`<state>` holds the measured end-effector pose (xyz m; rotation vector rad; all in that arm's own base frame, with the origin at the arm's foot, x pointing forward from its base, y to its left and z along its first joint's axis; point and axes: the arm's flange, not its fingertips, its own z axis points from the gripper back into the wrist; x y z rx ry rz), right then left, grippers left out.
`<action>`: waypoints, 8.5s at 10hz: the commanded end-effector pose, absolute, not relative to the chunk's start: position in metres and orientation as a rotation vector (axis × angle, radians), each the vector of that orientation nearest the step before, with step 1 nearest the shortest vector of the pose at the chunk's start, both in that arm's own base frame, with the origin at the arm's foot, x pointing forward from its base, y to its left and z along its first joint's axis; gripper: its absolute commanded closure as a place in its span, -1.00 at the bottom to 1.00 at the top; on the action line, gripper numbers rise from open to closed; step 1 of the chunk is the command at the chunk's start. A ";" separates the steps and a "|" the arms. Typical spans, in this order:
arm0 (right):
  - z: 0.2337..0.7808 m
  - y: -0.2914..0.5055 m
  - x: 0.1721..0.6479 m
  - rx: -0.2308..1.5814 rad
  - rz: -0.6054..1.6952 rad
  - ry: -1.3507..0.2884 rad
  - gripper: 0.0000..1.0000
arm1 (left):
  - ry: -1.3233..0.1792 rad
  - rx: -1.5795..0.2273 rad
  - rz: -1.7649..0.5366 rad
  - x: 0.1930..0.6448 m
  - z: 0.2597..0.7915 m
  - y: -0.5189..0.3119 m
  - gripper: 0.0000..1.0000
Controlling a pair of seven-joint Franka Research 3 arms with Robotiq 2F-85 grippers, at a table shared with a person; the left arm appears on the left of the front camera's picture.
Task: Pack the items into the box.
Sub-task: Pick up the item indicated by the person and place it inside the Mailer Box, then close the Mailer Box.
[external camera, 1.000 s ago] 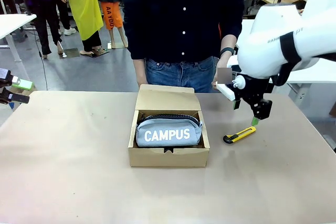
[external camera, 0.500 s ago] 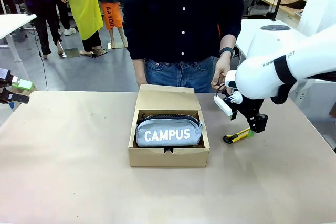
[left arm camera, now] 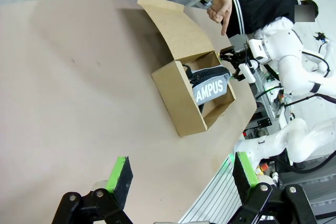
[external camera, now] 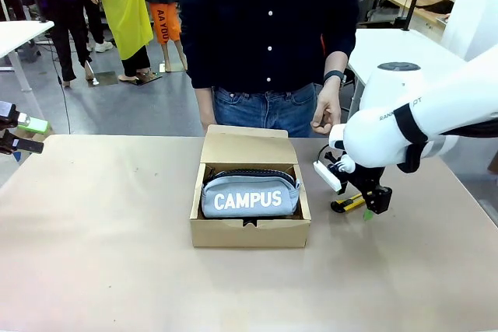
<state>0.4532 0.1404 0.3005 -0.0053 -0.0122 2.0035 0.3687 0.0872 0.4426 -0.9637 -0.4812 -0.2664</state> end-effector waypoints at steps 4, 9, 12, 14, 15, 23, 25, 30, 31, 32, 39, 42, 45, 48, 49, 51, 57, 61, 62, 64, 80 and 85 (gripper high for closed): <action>0.296 0.133 0.458 0.017 2.011 -0.033 -1.00 | -0.476 -0.963 -0.276 0.366 0.443 0.089 -1.00; 0.297 0.133 0.457 0.037 2.001 -0.021 1.00 | -0.476 -0.963 -0.276 0.366 0.443 0.089 -1.00; 0.297 0.131 0.457 0.047 1.994 -0.014 1.00 | -0.476 -0.963 -0.276 0.366 0.443 0.089 -1.00; 0.298 0.131 0.457 0.055 2.003 -0.011 1.00 | -0.476 -0.963 -0.276 0.366 0.443 0.089 -1.00; 0.299 0.131 0.456 0.057 2.007 -0.007 1.00 | -0.476 -0.963 -0.276 0.366 0.443 0.089 -1.00; 0.458 0.111 0.343 0.362 1.441 0.001 1.00 | -0.476 -0.963 -0.276 0.366 0.443 0.089 -1.00; 0.468 0.108 0.349 0.341 1.552 0.040 1.00 | -0.476 -0.963 -0.276 0.366 0.443 0.089 -1.00; 0.515 0.156 0.331 0.189 1.390 0.133 0.41 | -0.476 -0.963 -0.276 0.366 0.443 0.089 -1.00; 0.533 0.188 0.330 0.136 1.350 0.152 0.41 | -0.476 -0.963 -0.276 0.366 0.443 0.089 -1.00; 0.543 0.222 0.333 0.088 1.337 0.150 0.41 | -0.476 -0.963 -0.276 0.366 0.443 0.089 -1.00; 0.458 0.416 0.400 -0.099 1.437 0.010 0.41 | -0.476 -0.963 -0.276 0.366 0.443 0.089 -1.00; 0.435 0.423 0.409 -0.092 1.500 0.085 0.41 | -0.476 -0.963 -0.276 0.366 0.443 0.089 -1.00; 0.432 0.426 0.409 -0.099 1.559 0.133 0.41 | -0.476 -0.963 -0.276 0.366 0.443 0.089 -1.00; 0.433 0.427 0.408 -0.087 1.575 0.150 -0.76 | -0.476 -0.963 -0.276 0.366 0.443 0.089 -1.00; 0.433 0.427 0.408 -0.082 1.571 0.146 -1.00 | -0.476 -0.963 -0.276 0.366 0.443 0.089 -1.00; 0.432 0.429 0.408 -0.079 1.575 0.151 -1.00 | -0.476 -0.963 -0.276 0.366 0.443 0.089 -1.00; 0.456 0.355 0.409 0.047 1.444 0.109 -1.00 | -0.476 -0.963 -0.276 0.366 0.443 0.089 -1.00; 0.488 0.159 0.348 0.326 1.049 0.024 -1.00 | -0.476 -0.963 -0.276 0.366 0.443 0.089 -1.00; 0.490 0.107 0.330 0.406 0.949 0.004 -1.00 | -0.476 -0.963 -0.276 0.366 0.443 0.089 -1.00; 0.481 0.000 0.297 0.782 0.827 -0.251 -1.00 | -0.476 -0.963 -0.276 0.366 0.443 0.089 -1.00; 0.461 -0.093 0.266 0.973 0.582 -0.324 -1.00 | -0.476 -0.963 -0.276 0.366 0.443 0.089 -1.00; 0.461 -0.093 0.266 0.973 0.582 -0.324 -1.00 | -0.476 -0.963 -0.276 0.366 0.443 0.089 -1.00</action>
